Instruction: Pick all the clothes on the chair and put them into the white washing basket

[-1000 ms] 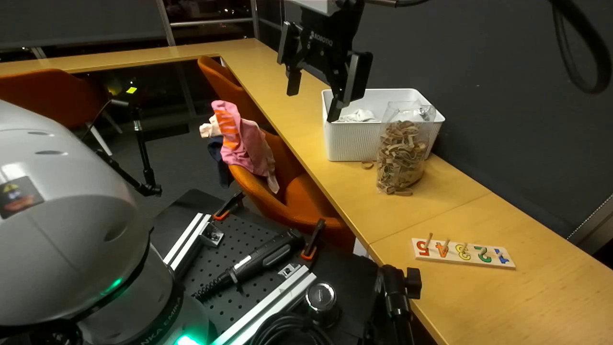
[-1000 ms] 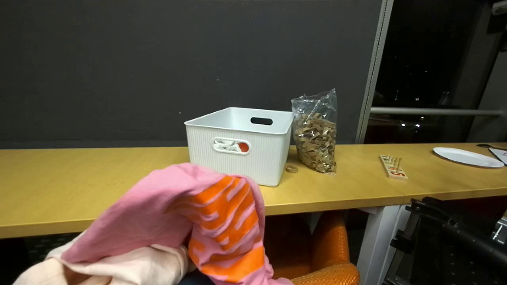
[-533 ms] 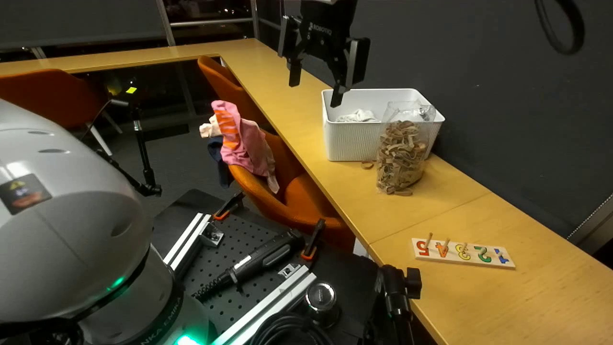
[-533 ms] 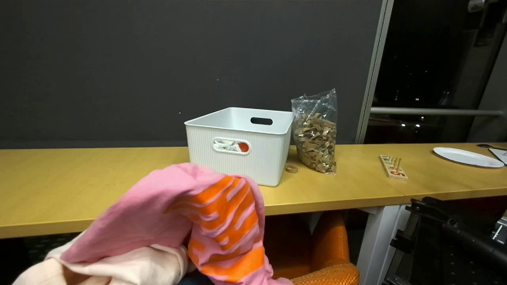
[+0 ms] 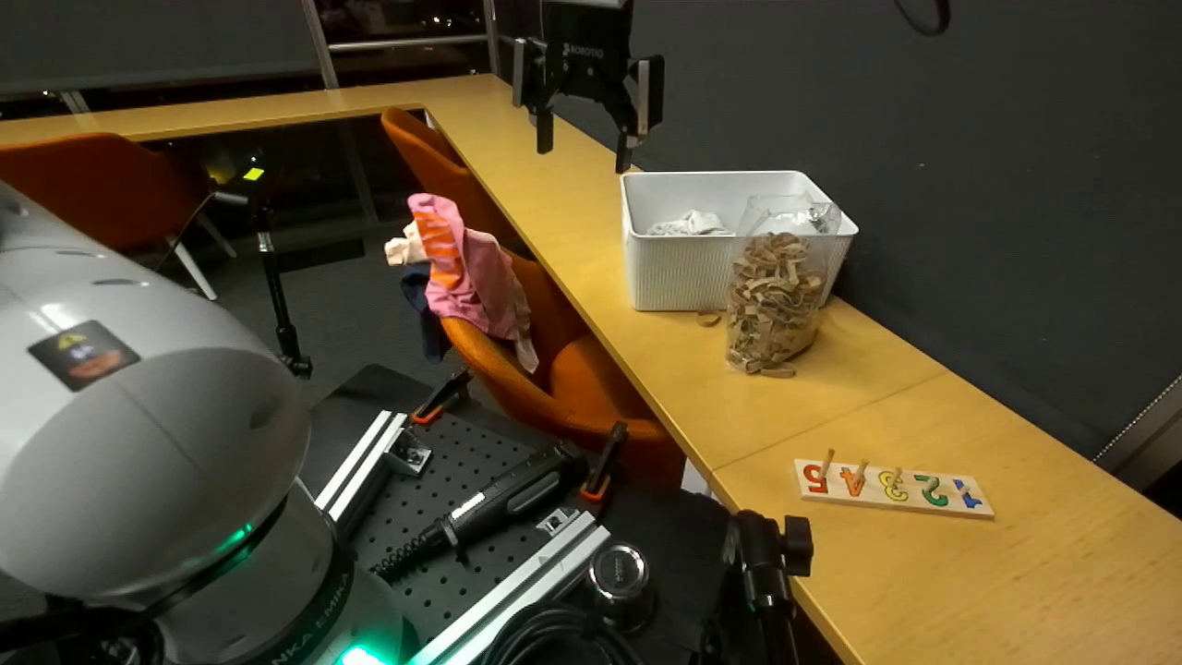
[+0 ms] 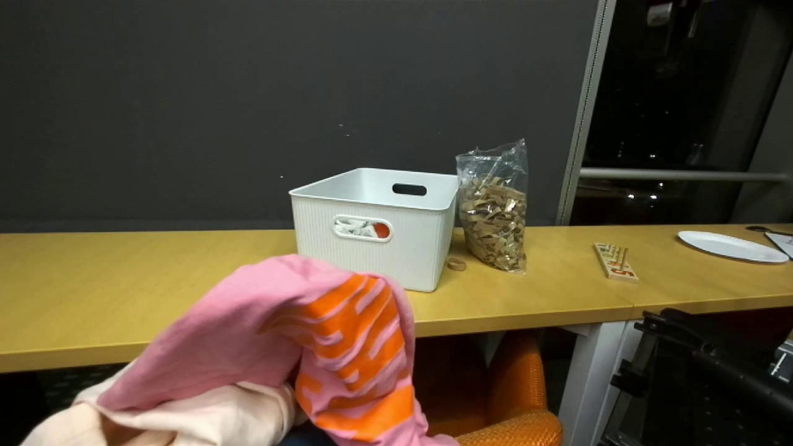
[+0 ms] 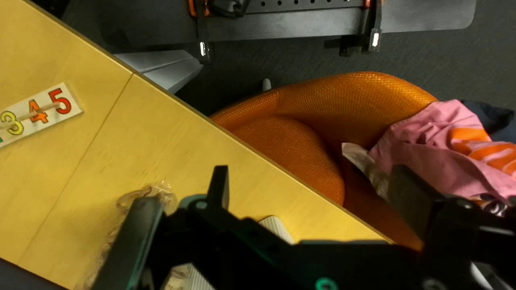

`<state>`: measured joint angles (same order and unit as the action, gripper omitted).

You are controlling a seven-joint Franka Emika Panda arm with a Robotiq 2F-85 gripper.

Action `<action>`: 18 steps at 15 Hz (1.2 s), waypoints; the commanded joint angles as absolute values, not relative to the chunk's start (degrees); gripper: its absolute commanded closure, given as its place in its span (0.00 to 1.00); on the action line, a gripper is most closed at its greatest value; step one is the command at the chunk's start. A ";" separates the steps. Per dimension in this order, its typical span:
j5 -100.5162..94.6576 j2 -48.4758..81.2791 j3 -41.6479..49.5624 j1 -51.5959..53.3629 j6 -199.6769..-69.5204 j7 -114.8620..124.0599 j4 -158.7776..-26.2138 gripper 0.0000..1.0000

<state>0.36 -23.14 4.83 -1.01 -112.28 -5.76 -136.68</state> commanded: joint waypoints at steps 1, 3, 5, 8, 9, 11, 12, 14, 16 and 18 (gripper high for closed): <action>2.22 -13.40 6.33 0.04 -115.37 -14.15 -131.87 0.00; 2.68 -7.24 5.51 0.22 -117.11 -16.03 -128.99 0.00; 2.57 -2.64 3.61 0.76 -117.78 -15.54 -126.92 0.00; 1.24 3.76 0.25 2.44 -117.46 -13.92 -123.83 0.00; 0.93 5.65 -0.78 2.96 -116.92 -13.78 -122.63 0.00; 0.09 9.35 -2.87 4.21 -116.33 -13.37 -120.14 0.00; -0.62 10.96 -3.73 4.87 -116.08 -13.02 -118.90 0.00; -3.01 13.78 -5.28 6.56 -116.03 -11.38 -116.53 0.00; -5.98 16.02 -6.33 8.07 -115.40 -10.74 -114.29 0.00; -9.74 17.46 -7.79 9.95 -113.61 -12.46 -113.06 0.00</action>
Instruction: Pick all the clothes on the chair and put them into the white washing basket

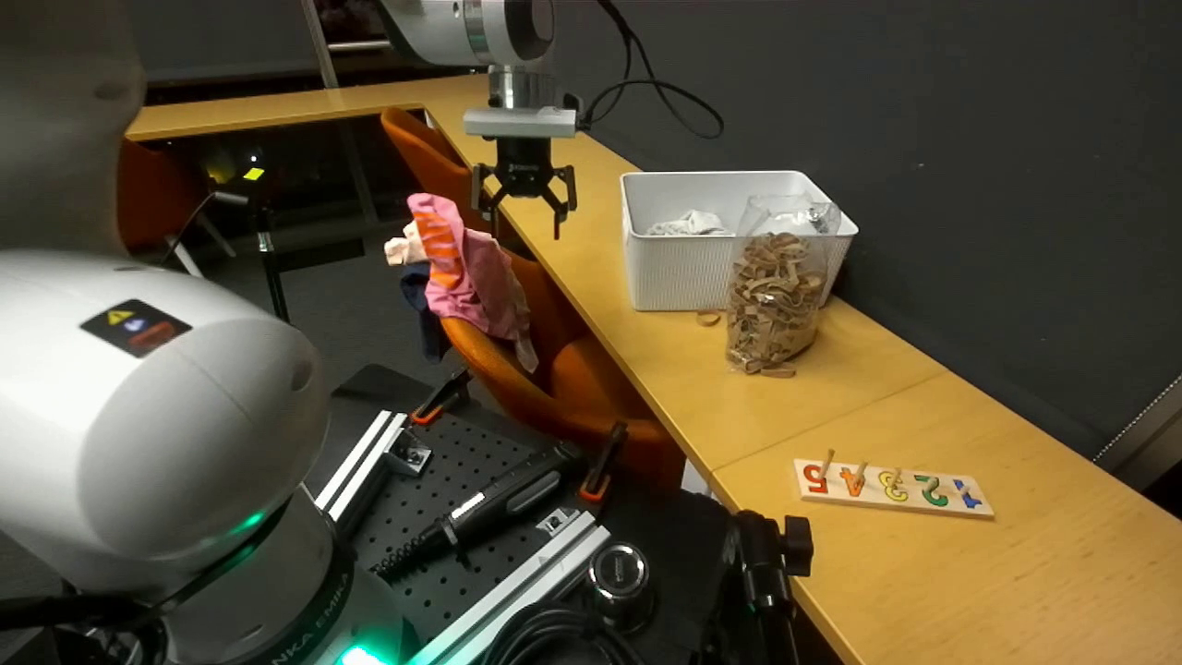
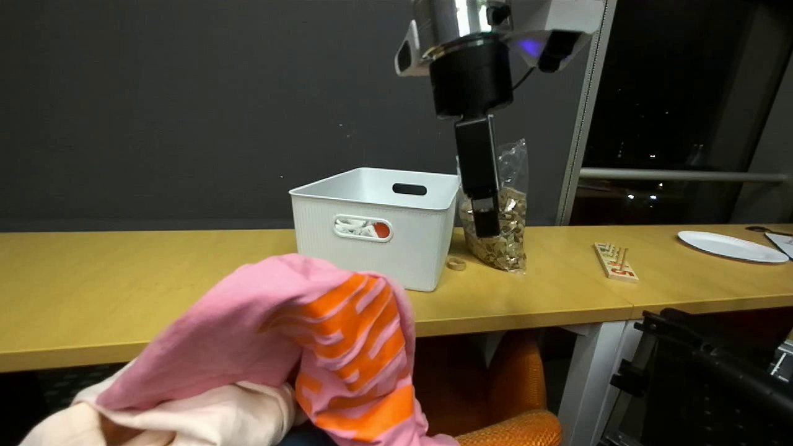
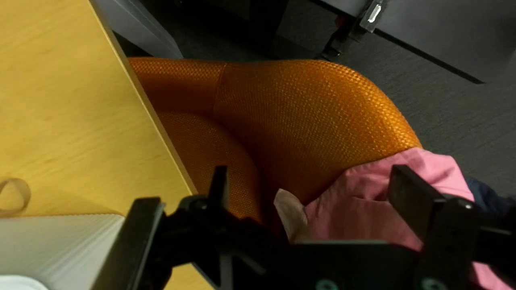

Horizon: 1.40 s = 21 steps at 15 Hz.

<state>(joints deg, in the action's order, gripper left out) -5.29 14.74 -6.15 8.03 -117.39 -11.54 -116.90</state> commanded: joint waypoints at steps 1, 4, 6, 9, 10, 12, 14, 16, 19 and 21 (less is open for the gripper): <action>-11.66 18.04 -8.30 10.85 -112.89 -12.41 -112.52 0.00; -16.12 19.19 -10.04 13.47 -111.70 -13.13 -111.35 0.00; -18.73 19.19 -11.21 15.16 -111.14 -13.81 -110.81 0.00; -21.43 20.32 -12.62 16.29 -110.66 -18.73 -107.97 0.00; -21.90 21.31 -12.93 16.38 -110.46 -20.71 -106.44 0.00; -22.74 23.82 -13.23 16.36 -109.21 -25.36 -102.73 0.00; -22.43 26.24 -13.54 16.46 -107.07 -29.86 -99.11 0.00; -22.07 28.67 -13.99 16.92 -104.77 -33.31 -95.98 0.00; -21.54 27.50 -13.58 17.19 -105.35 -30.39 -95.39 0.00; -21.66 28.27 -13.87 16.99 -106.51 -31.00 -96.63 0.00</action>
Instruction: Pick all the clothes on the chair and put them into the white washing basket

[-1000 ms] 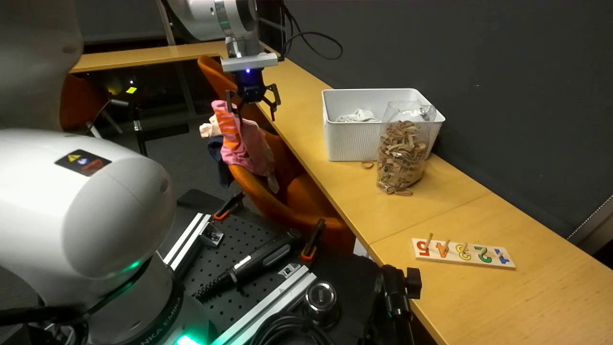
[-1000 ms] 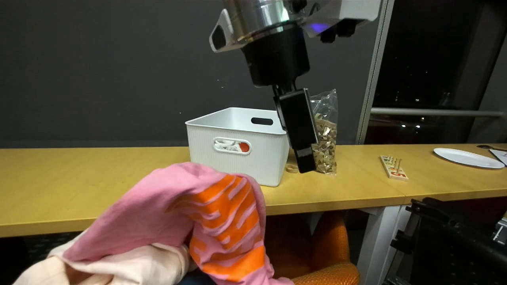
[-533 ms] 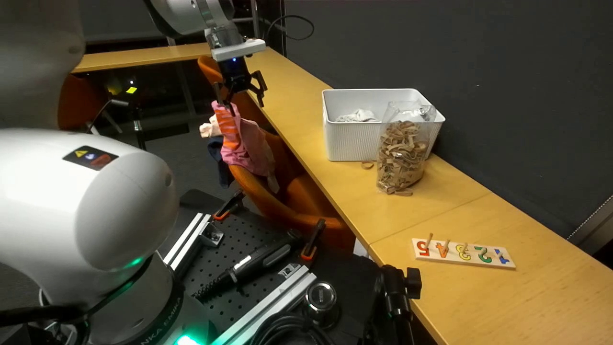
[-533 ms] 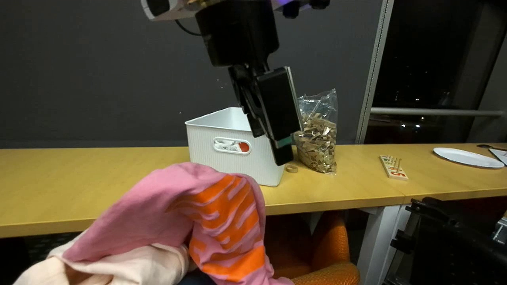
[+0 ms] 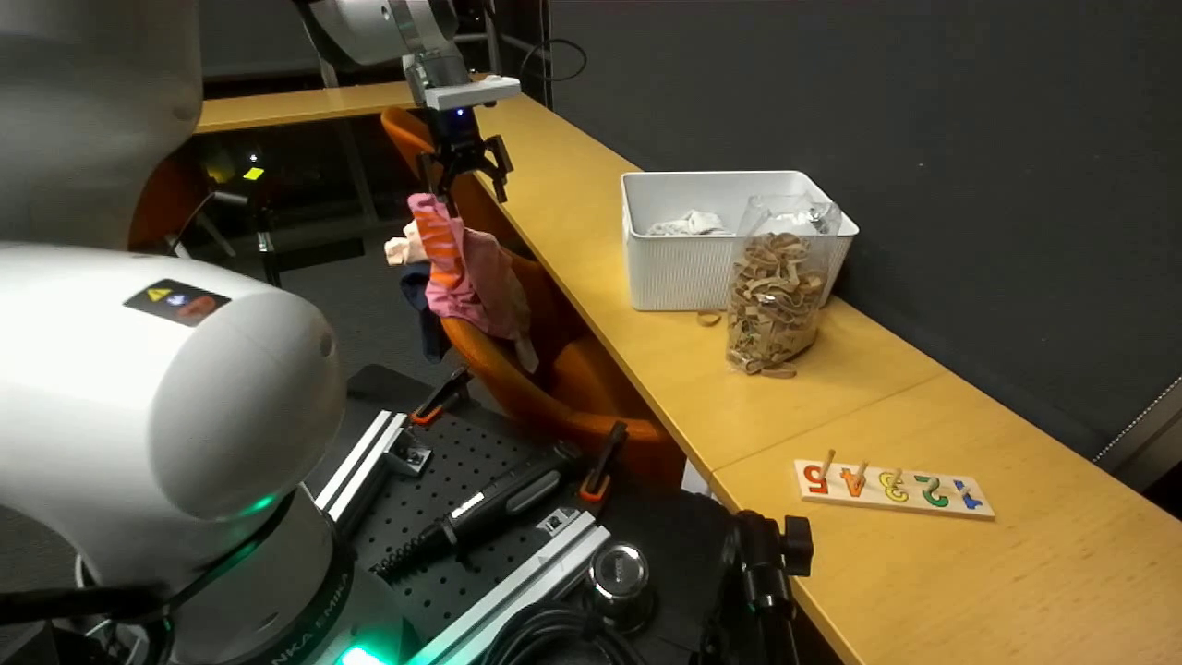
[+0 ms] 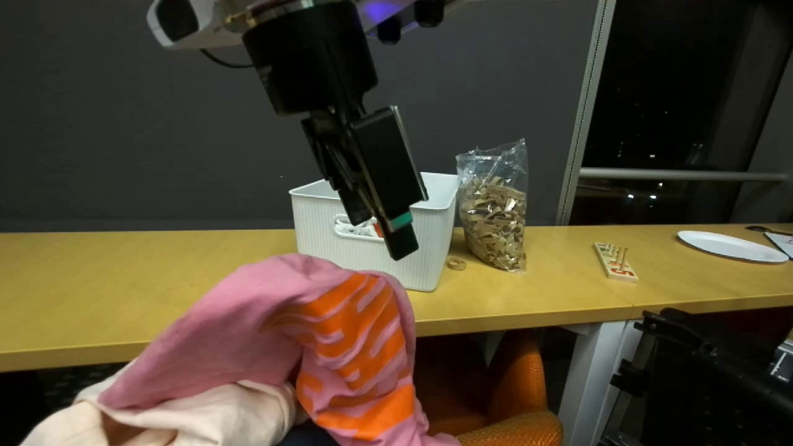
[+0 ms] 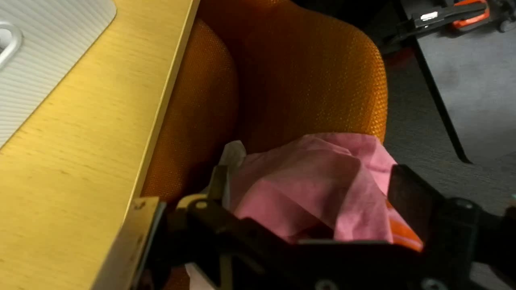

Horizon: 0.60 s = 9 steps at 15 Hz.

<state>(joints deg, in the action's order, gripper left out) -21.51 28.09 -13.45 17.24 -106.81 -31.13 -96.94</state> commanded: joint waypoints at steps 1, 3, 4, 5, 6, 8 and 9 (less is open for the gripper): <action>-21.66 28.16 -13.84 16.97 -106.59 -30.84 -96.18 0.00; -21.64 27.98 -13.80 16.86 -106.58 -30.82 -95.76 0.00; -23.06 27.28 -14.03 17.75 -107.20 -30.60 -96.97 0.00; -24.42 24.84 -14.45 18.80 -108.86 -29.31 -100.01 0.00; -24.85 22.85 -15.03 19.18 -110.14 -28.90 -102.56 0.00; -25.73 18.83 -16.34 20.10 -112.88 -27.26 -108.24 0.00; -26.15 17.28 -16.96 20.64 -113.95 -26.33 -110.49 0.00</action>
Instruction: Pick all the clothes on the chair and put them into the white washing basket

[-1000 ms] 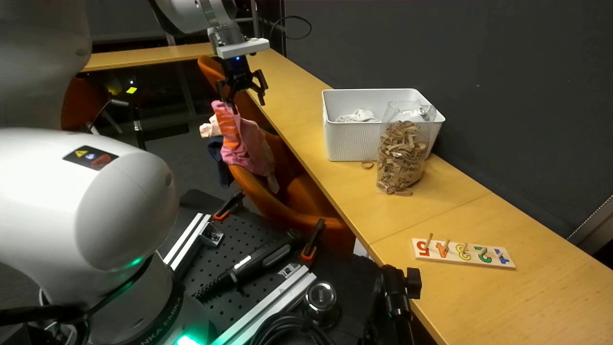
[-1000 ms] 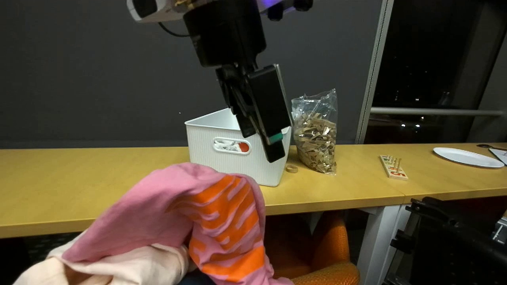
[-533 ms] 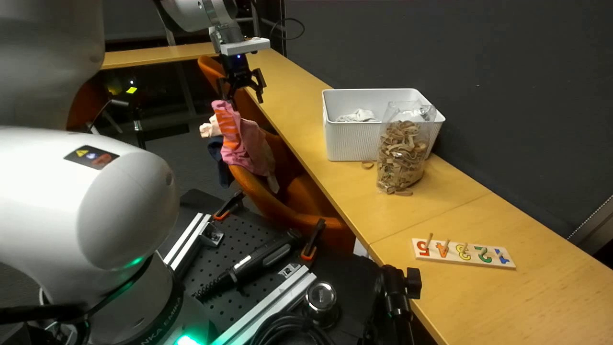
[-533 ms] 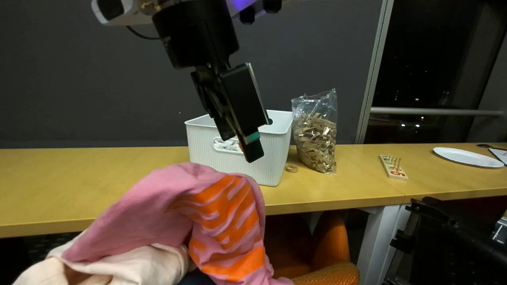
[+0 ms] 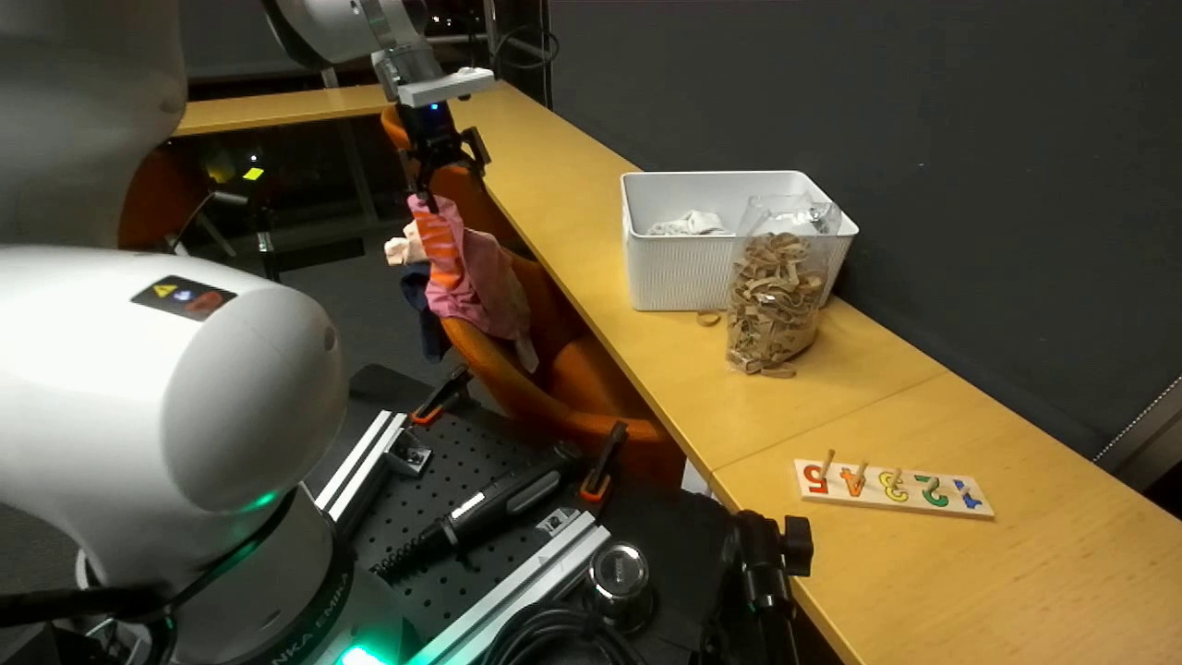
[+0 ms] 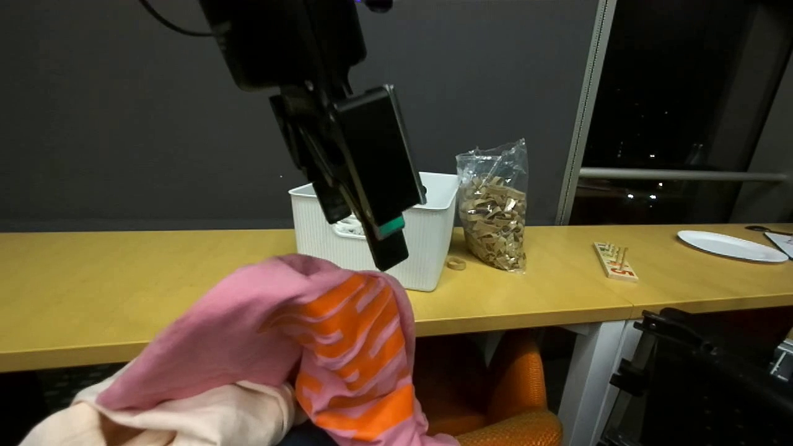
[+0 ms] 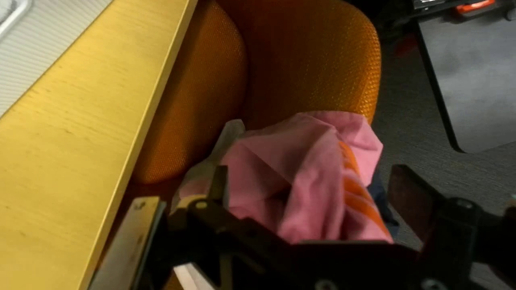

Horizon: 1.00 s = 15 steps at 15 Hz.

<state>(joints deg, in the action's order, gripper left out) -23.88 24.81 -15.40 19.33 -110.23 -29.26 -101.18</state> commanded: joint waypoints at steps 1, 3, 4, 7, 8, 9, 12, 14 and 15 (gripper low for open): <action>-26.66 15.79 -17.53 20.96 -115.62 -25.72 -112.88 0.00; -27.56 14.12 -17.94 21.06 -117.82 -25.14 -116.21 0.00; -28.86 13.98 -17.65 20.90 -119.29 -24.95 -117.45 0.00; -33.39 14.00 -17.01 20.62 -122.21 -24.69 -119.54 0.00; -35.43 14.90 -16.67 20.64 -122.77 -24.66 -119.13 0.00; -37.19 15.88 -16.46 20.60 -122.99 -24.84 -118.52 0.00; -41.10 18.85 -16.36 20.78 -123.10 -24.84 -116.17 0.00; -42.21 20.93 -16.60 20.77 -123.93 -25.23 -115.06 0.00; -42.41 22.08 -16.58 20.63 -124.59 -25.41 -114.48 0.00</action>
<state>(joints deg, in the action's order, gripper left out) -40.29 18.66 -16.55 20.74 -122.90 -25.09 -117.02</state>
